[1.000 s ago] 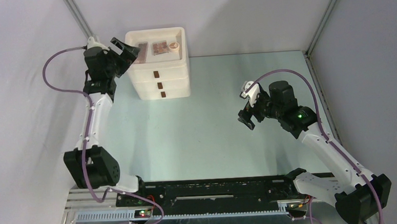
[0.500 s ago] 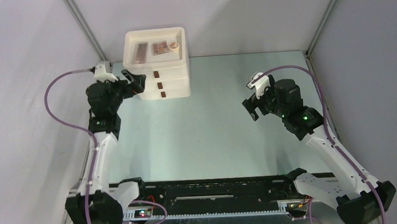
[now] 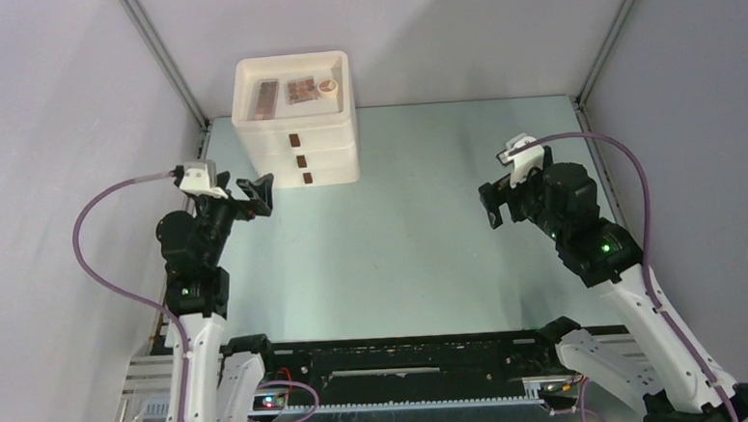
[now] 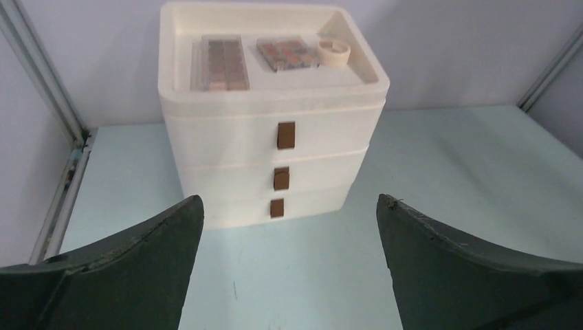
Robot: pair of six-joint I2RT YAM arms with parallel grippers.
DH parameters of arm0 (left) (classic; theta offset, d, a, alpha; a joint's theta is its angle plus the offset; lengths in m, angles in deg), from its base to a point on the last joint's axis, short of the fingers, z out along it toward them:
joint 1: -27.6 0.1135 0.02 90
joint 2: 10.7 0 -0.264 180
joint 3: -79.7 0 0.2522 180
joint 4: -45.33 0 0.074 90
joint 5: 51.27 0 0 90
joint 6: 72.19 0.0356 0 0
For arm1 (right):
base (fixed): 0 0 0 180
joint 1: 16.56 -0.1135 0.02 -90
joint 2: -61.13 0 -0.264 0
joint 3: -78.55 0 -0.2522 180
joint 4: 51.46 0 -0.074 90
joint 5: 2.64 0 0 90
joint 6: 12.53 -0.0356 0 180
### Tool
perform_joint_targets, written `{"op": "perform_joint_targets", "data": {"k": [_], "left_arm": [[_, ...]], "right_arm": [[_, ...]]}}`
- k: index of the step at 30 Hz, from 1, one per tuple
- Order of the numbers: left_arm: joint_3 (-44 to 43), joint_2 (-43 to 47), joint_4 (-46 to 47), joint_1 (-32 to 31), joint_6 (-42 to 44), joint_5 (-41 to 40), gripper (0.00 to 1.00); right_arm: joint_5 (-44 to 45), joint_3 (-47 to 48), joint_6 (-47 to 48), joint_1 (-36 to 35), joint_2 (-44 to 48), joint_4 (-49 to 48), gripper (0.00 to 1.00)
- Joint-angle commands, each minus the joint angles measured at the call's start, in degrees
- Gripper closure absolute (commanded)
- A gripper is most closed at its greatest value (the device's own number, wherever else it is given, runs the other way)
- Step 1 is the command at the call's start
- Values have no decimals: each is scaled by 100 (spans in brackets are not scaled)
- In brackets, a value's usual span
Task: Organize the makeup
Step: Reset both arms
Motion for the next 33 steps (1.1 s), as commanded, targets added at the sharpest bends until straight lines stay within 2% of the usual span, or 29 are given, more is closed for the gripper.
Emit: {"op": "perform_joint_targets", "data": {"k": [1,8,16,19,27,33], "left_arm": [[110,589,-783,-28,626,-215,0],[294,1717,-1539,-28,1131,-359,0],[1050,2905,-1201,-24,975,-711,0],[1154,2997,-1239,-27,1040,-882,0],[1414,3039,-1223,-23,1159,-671,0],[1462,3038,-1231,-25,1303,-731,0]], "right_arm": [[-2,-142,-374,151,571,61,0],[-217,-909,-582,509,1512,-151,0],[-763,-1464,-798,1180,2614,-398,0],[-853,-1571,-718,1261,2772,-415,0],[-665,-2055,-415,1326,3269,-563,0],[-682,-2096,-363,1462,3320,-444,0]]}}
